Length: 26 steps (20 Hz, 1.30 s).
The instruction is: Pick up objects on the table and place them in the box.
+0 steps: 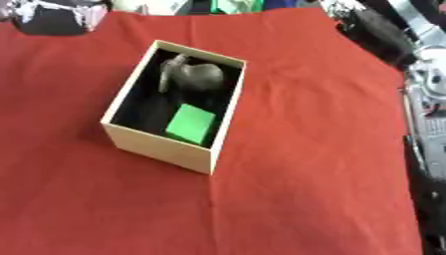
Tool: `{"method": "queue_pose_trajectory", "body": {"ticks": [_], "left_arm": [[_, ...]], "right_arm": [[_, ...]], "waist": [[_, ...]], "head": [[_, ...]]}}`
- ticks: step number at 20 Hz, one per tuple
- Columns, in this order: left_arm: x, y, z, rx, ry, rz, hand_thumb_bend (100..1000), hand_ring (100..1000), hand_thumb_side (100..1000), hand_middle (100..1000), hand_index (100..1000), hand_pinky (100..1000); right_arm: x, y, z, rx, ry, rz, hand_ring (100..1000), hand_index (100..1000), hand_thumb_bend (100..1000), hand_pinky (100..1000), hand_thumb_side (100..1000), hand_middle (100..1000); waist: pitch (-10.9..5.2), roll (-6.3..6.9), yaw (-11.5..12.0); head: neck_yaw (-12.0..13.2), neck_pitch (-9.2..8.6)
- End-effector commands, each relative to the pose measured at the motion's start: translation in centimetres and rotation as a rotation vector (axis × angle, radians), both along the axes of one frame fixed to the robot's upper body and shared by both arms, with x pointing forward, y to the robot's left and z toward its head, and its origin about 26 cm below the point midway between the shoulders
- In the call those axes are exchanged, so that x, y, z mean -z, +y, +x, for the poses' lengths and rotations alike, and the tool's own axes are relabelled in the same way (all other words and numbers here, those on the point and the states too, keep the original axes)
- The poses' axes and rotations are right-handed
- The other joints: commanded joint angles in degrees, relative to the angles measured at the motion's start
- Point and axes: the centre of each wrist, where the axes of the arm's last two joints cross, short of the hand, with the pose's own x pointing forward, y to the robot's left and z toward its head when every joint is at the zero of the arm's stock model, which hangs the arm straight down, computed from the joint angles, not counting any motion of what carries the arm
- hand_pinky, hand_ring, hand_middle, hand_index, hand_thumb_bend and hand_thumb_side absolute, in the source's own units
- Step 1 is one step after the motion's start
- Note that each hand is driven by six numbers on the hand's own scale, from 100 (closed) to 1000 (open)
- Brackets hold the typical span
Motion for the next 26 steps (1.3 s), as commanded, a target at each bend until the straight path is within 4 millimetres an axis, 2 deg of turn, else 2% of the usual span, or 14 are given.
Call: {"method": "queue_pose_trajectory", "body": {"ticks": [1, 8, 9, 14, 18, 26], "left_arm": [[-0.3, -0.6, -1.5, 0.057, -0.038, 0.04, 100, 425, 132, 434, 495, 100], [1.0, -0.9, -2.2, 0.119, -0.019, 0.093, 100, 432, 140, 438, 496, 120], [1.2, -1.0, -2.3, 0.128, -0.013, 0.099, 100, 433, 173, 439, 497, 118], [2.4, -1.6, -2.0, 0.157, 0.038, 0.135, 100, 439, 203, 442, 499, 118], [3.7, -2.0, -0.9, 0.131, 0.069, 0.175, 100, 448, 206, 447, 501, 124], [6.3, -3.0, 2.6, 0.055, 0.145, 0.204, 100, 458, 250, 453, 505, 134]], "right_arm": [[-0.8, -0.4, -0.6, 0.015, -0.034, -0.003, 784, 1000, 100, 818, 776, 604], [-0.6, -0.6, -0.6, 0.022, -0.027, 0.0, 785, 1000, 100, 818, 776, 603], [-0.6, -0.6, -0.6, 0.023, -0.027, 0.0, 785, 1000, 100, 817, 779, 603], [-0.5, -0.6, -0.6, 0.022, -0.025, 0.003, 785, 1000, 100, 817, 781, 602], [-0.4, -0.5, -0.6, 0.019, -0.023, 0.002, 785, 1000, 100, 817, 783, 602], [-0.4, -0.4, -0.5, 0.01, -0.021, 0.002, 785, 1000, 100, 817, 789, 601]], "waist": [[-1.75, 0.01, 0.24], [-1.87, 0.07, 0.71], [-1.84, 0.06, 0.69], [-1.64, -0.07, 0.62], [-1.49, -0.07, 0.37], [-0.94, -0.21, -0.12]], "head": [[-0.39, 0.27], [-0.66, 0.29], [-0.66, 0.28], [-0.53, 0.23], [-0.27, 0.13], [0.35, -0.26]]}}
